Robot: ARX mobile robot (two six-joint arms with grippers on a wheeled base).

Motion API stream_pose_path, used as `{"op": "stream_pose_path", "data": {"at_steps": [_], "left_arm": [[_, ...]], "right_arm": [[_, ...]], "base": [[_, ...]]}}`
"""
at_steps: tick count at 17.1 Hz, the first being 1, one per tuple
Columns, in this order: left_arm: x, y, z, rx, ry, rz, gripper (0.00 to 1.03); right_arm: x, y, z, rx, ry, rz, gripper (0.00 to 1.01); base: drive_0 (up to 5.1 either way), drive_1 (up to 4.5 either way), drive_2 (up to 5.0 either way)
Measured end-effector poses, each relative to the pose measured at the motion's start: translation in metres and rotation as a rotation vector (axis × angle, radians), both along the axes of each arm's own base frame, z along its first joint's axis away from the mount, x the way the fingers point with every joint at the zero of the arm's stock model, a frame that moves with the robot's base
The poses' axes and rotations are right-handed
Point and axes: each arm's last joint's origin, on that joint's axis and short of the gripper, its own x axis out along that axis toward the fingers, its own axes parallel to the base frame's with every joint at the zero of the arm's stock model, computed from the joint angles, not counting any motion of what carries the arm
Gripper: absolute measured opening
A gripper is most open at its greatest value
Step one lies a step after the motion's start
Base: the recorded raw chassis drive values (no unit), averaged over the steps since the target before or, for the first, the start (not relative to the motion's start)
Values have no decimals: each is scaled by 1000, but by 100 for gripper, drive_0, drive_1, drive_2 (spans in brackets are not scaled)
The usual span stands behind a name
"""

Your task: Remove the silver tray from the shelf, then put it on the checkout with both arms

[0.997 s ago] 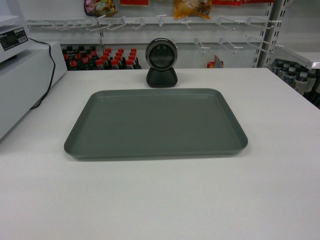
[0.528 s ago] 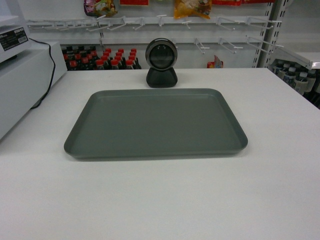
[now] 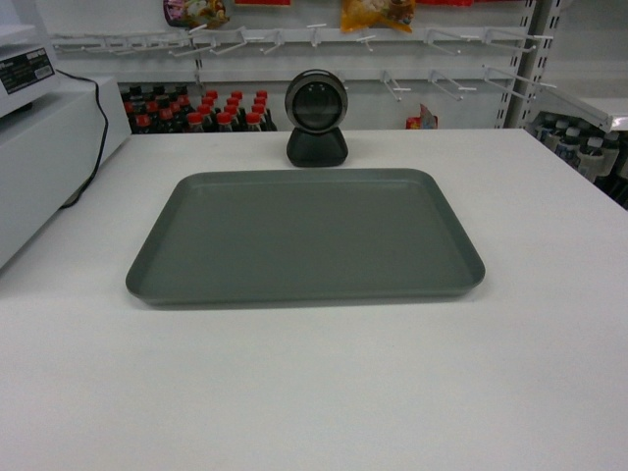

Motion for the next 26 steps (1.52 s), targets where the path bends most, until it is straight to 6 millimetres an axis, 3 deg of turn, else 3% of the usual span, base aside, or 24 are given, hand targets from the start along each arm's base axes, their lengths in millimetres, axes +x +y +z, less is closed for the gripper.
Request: {"op": "stream_pose_path", "data": {"at_steps": [26], "left_arm": [[0,0,0,2,-5,0,98]], "right_arm": [[0,0,0,0,-4,0,98]], "base": [[0,0,0]]}}
